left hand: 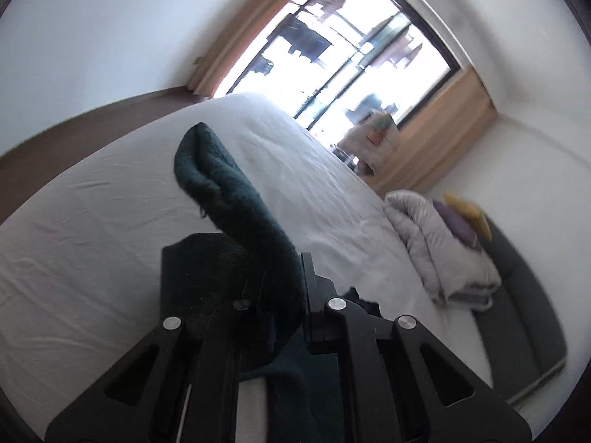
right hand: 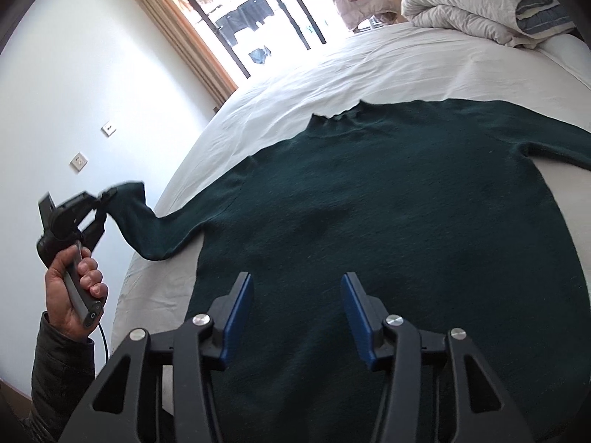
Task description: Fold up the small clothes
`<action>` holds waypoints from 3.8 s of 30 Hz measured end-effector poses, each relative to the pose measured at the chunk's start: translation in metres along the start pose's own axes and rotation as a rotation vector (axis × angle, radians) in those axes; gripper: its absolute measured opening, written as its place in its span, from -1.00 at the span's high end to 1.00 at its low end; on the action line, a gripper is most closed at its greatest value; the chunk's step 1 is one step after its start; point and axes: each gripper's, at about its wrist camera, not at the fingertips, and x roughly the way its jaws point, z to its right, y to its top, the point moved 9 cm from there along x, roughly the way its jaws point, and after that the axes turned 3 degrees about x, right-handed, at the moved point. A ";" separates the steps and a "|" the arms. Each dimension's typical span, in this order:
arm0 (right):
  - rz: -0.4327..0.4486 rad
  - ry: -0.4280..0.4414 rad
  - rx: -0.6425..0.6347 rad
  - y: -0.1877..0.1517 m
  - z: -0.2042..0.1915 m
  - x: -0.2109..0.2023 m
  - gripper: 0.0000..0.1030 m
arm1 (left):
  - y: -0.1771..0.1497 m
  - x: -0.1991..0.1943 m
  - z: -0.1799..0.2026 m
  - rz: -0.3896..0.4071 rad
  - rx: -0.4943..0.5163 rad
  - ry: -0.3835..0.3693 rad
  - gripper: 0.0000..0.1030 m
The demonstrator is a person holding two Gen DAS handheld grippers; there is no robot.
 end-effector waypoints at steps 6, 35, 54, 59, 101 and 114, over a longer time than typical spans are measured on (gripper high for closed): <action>0.034 0.008 0.030 0.034 0.029 -0.005 -0.03 | -0.112 0.116 0.136 -0.215 0.487 0.046 0.83; -0.349 0.352 0.294 0.056 0.008 0.166 0.11 | -0.259 0.044 0.120 -0.192 0.932 0.217 0.82; -0.094 0.078 -0.063 0.101 0.017 0.124 0.86 | -0.176 -0.027 0.118 -0.071 0.605 0.028 0.72; -0.069 0.012 -0.063 0.124 0.048 0.117 0.87 | -0.124 -0.021 0.081 -0.069 0.492 0.074 0.54; -0.080 -0.209 0.018 0.156 0.160 0.149 0.76 | -0.176 0.105 0.025 -0.400 0.725 0.354 0.53; -0.064 0.076 -0.007 0.152 0.060 0.138 0.67 | -0.180 0.108 0.017 -0.386 0.679 0.318 0.53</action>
